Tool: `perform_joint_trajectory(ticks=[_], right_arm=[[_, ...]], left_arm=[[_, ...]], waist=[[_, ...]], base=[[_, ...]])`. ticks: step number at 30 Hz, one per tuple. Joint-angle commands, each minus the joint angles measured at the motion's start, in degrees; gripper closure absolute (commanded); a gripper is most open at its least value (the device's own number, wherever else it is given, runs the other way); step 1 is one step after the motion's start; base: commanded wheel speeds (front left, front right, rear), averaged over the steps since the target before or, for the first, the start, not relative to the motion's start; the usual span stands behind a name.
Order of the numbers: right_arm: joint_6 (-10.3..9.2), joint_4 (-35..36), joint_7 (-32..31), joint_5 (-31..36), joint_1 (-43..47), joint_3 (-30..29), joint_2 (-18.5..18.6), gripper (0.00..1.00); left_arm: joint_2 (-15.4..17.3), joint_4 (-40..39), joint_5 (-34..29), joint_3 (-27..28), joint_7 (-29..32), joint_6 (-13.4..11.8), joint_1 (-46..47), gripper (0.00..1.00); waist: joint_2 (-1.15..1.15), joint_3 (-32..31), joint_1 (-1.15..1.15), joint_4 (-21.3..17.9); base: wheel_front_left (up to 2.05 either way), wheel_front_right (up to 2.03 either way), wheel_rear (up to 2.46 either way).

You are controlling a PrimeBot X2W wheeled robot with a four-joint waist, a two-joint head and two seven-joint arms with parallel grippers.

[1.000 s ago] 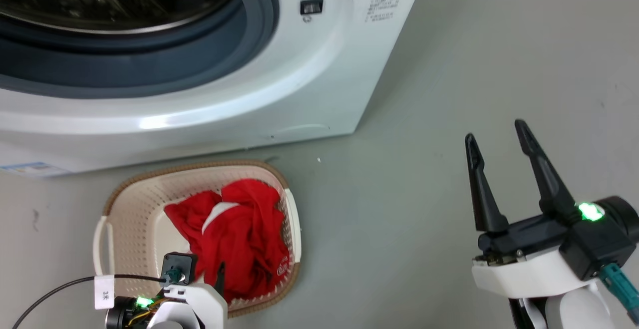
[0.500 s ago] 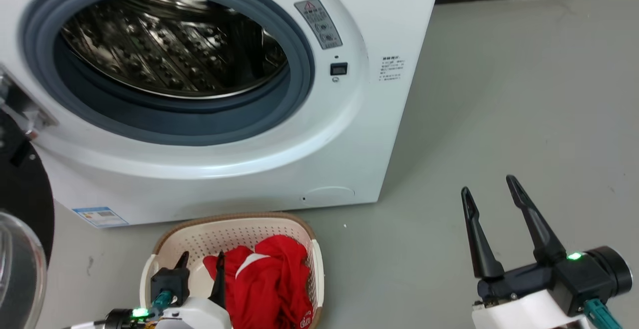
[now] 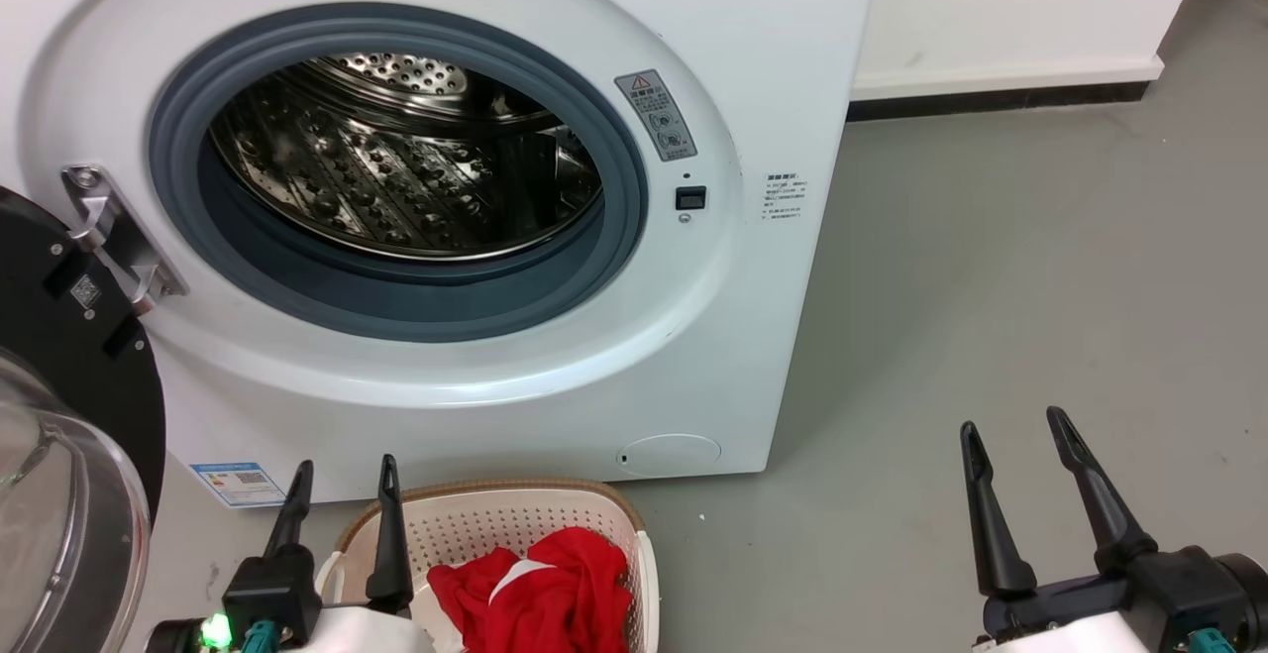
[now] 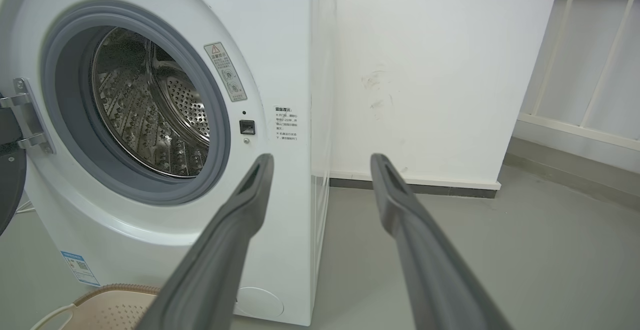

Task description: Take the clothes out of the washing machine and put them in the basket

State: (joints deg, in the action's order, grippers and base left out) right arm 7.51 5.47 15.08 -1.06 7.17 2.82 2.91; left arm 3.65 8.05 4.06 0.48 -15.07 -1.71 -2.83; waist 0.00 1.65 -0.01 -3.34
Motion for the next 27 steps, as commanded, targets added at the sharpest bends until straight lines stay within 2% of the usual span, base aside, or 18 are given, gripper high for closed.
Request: perform_joint_trajectory(ticks=[1, 11, 27], right_arm=[[-0.04, -0.1, 0.1, -0.3, 0.6, 0.0, 0.0, 0.0], [-0.04, 0.3, 0.1, -0.5, 2.2, -0.8, 0.0, 0.0], [-0.04, 1.0, 0.1, -1.7, 3.0, -0.7, 0.0, 0.0]], left_arm=[[-0.1, -0.7, -0.4, 0.2, -0.1, -0.3, -0.8, 0.0], [-0.7, -9.9, -0.9, 0.7, -0.1, -1.0, -4.8, 0.0], [-0.8, -8.6, 0.9, 1.1, -0.2, -1.1, -6.1, 0.0]], waist=[[0.0, -0.3, 0.01, 0.2], [0.0, -2.0, 0.01, 0.9], [0.0, -2.1, 0.01, 1.1]], base=[[0.0, 0.0, 0.0], [0.0, 0.0, 0.0], [0.0, 0.0, 0.0]])
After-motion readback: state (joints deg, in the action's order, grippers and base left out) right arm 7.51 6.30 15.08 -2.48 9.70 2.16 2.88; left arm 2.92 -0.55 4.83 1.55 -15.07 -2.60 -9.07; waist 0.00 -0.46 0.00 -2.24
